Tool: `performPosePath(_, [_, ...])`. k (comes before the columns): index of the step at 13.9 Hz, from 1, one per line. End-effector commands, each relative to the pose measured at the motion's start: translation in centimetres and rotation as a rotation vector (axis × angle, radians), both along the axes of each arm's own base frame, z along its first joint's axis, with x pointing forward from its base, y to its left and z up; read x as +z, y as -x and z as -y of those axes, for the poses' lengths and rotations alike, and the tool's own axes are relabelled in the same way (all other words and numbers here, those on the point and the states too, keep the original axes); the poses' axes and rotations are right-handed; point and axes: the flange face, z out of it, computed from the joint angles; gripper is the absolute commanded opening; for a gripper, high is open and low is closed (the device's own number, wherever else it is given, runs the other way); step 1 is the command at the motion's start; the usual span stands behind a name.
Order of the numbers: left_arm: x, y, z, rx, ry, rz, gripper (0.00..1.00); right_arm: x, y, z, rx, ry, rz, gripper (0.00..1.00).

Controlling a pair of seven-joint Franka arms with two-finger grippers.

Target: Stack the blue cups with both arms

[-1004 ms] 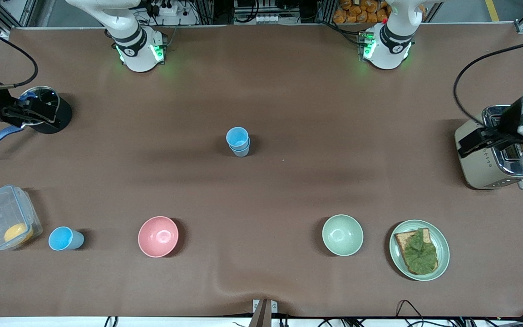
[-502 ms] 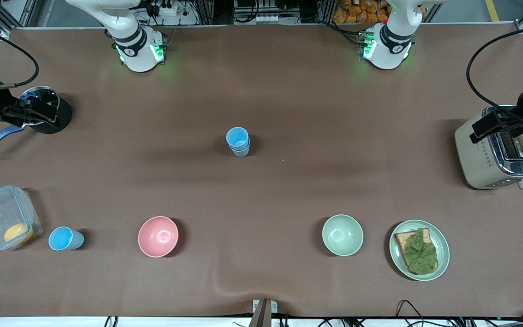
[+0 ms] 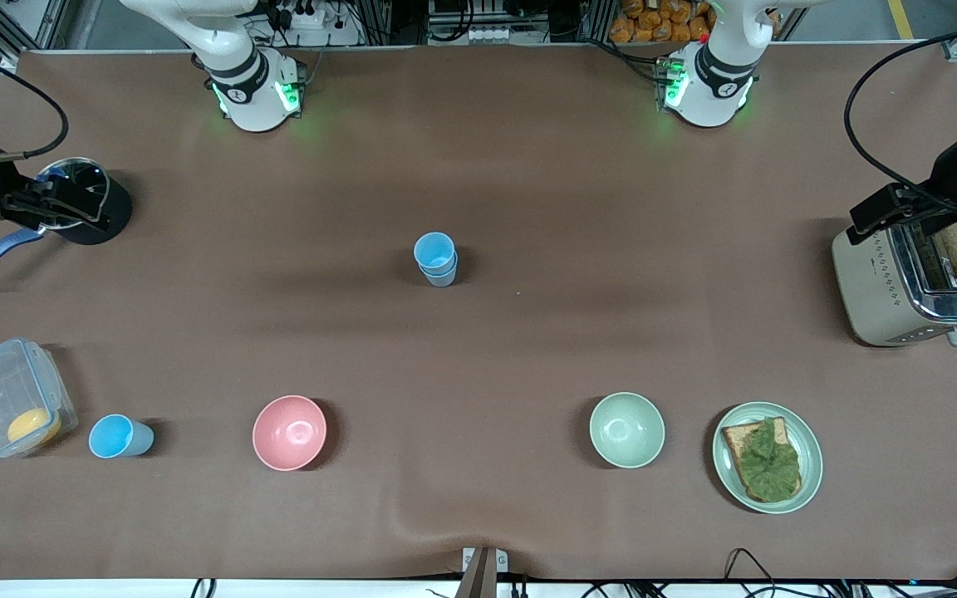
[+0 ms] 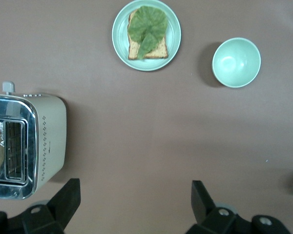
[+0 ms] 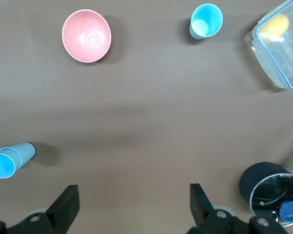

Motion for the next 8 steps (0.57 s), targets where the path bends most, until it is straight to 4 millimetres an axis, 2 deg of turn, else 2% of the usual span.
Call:
performPosePath(1, [0.60,0.93,-0.06,-0.023,0.016,-0.013,1.00,0.72,0.23,0.40,0.008,0.003,0.003,1.00])
performPosePath(3, [1.39,0.95,0.45,-0.034,0.009,0.004,1.00,0.44,0.25,0.49,0.006,0.003,-0.003,1.00])
performPosePath(5, [1.39,0.95,0.45,-0.036,0.009,0.004,1.00,0.16,0.05,0.56,0.005,0.001,-0.003,1.00])
performPosePath(8, [1.31,0.91,0.52,-0.037,0.007,0.003,1.00,0.72,0.79,0.89,0.007,-0.003,-0.015,1.00])
